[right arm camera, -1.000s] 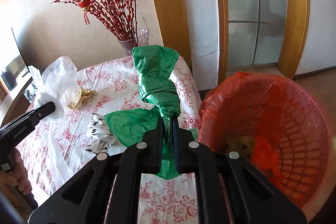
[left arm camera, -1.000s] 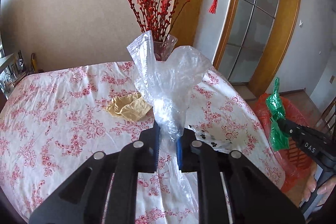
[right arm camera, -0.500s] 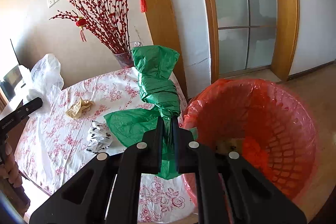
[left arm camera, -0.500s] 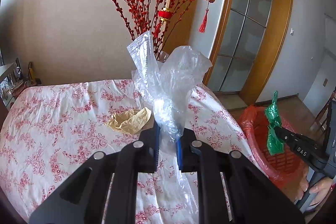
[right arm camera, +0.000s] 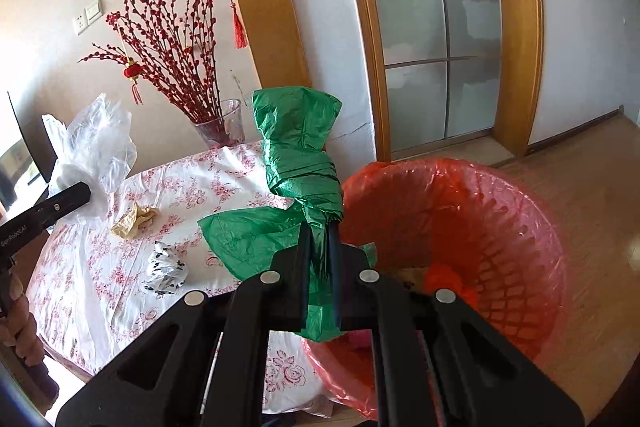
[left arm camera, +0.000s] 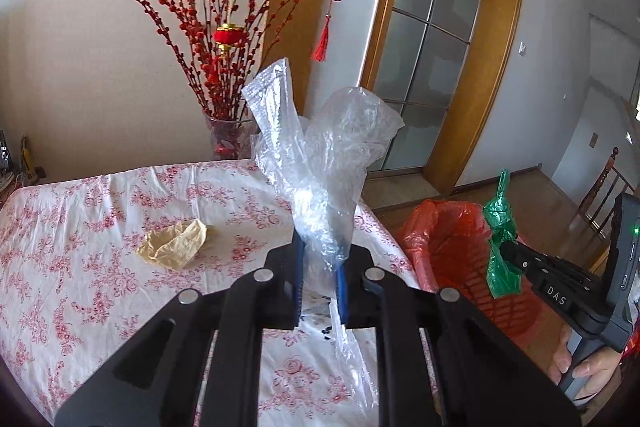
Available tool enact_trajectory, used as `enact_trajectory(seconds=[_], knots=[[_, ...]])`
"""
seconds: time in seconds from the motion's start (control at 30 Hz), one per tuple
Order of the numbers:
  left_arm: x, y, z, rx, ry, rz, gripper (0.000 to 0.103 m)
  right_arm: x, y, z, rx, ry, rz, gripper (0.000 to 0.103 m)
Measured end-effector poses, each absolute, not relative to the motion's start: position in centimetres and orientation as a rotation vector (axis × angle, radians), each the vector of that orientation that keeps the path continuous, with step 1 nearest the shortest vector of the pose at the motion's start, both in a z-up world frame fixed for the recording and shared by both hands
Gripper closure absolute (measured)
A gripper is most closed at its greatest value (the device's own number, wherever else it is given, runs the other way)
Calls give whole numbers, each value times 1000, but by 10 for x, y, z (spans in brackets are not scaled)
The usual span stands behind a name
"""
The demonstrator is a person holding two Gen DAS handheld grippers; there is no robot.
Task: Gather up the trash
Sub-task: 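Carry the bubble wrap and green bag to the red basket and release both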
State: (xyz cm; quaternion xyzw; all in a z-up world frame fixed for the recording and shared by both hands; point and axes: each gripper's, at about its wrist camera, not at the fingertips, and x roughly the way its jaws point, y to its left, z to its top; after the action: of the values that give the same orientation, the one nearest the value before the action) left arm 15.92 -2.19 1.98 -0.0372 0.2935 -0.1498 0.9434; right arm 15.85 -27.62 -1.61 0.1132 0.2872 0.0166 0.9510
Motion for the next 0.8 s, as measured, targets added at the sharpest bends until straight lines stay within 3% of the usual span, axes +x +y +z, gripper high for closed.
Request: enact_trajectory(seconds=[0.8], knots=[[172, -180, -18, -5, 718, -589, 88, 133, -373, -27, 381, 566, -147, 94]])
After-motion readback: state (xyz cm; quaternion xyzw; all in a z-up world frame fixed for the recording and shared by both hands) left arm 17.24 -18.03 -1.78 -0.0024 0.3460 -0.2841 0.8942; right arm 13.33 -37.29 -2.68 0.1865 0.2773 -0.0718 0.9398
